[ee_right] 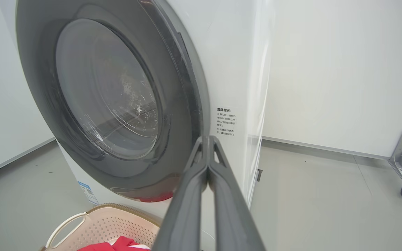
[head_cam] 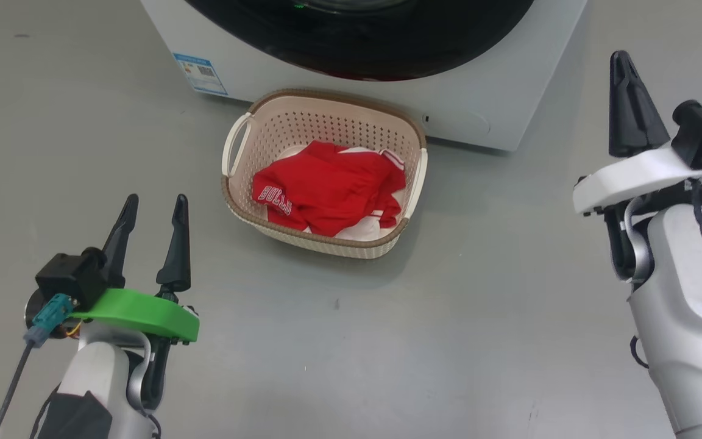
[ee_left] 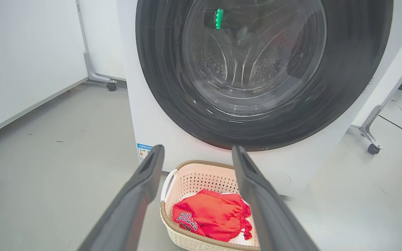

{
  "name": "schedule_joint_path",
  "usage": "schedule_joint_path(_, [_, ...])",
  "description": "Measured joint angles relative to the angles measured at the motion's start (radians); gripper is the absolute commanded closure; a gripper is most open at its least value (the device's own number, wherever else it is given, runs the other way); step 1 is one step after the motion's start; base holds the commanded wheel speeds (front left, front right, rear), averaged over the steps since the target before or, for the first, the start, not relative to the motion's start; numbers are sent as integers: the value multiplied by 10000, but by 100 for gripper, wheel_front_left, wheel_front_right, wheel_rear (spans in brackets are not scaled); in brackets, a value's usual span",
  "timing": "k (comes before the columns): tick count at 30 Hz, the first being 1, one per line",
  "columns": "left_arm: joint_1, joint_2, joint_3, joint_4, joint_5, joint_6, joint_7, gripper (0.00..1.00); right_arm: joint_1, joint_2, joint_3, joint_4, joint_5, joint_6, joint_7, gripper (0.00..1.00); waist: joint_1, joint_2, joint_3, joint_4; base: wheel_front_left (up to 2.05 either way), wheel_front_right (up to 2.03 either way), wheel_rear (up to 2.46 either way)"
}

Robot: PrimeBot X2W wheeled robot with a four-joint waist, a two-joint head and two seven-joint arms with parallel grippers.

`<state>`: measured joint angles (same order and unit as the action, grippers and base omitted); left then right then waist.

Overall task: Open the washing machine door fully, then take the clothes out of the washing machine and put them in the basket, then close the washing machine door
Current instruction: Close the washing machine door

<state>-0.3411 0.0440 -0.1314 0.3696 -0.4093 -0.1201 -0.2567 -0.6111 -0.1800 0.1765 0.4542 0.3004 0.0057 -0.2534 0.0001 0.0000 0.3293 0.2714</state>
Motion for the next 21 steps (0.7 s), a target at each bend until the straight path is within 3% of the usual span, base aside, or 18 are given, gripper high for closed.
schedule_joint_path(21, [1450, 96, 564, -207, 92, -2, 0, 0, 3247, 546, -548, -1204, 148, 0, 0, 100, 0, 0, -2166, -1772, 0, 0, 0])
